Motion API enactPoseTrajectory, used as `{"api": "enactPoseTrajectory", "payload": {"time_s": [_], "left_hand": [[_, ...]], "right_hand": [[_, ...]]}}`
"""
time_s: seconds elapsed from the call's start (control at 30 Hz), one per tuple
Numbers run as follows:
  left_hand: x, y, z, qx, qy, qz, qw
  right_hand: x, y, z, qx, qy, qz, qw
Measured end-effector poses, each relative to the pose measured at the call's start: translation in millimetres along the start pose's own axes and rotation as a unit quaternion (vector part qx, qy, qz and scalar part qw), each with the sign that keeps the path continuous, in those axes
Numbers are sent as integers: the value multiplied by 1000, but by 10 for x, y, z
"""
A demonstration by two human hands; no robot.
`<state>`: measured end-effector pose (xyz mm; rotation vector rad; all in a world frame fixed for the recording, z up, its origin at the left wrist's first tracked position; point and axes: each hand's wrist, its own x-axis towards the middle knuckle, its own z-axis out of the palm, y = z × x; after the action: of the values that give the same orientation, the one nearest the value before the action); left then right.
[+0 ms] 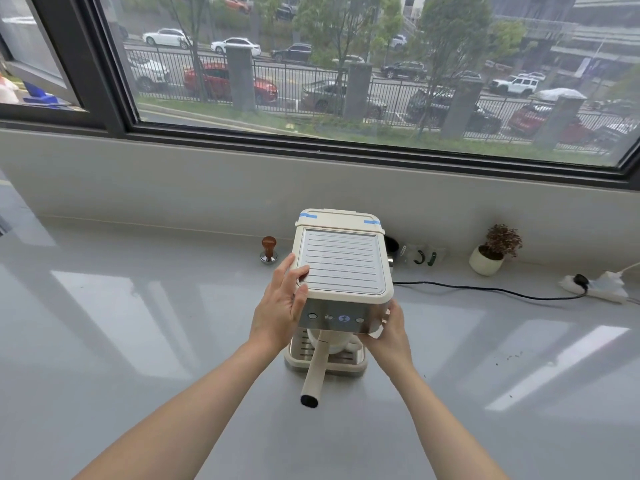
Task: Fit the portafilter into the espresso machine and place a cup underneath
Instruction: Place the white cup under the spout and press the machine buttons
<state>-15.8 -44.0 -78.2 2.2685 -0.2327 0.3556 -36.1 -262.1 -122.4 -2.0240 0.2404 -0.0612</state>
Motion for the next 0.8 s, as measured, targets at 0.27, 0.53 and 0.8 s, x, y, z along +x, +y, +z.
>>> {"api": "enactPoseTrajectory", "payload": {"time_s": [0.27,0.53,0.8], "left_hand": [[-54,104,2,-44,-1,-26,999],[-59,140,-17,-36,-14,-36,999],[-69,157,-49,-30,-31,-43,998]], "right_hand": [[-174,-383,64,22,79,-96,992],[-212,-433,65,-66,120,-101,985],[-263,-417,60,-149,130,-143,970]]}}
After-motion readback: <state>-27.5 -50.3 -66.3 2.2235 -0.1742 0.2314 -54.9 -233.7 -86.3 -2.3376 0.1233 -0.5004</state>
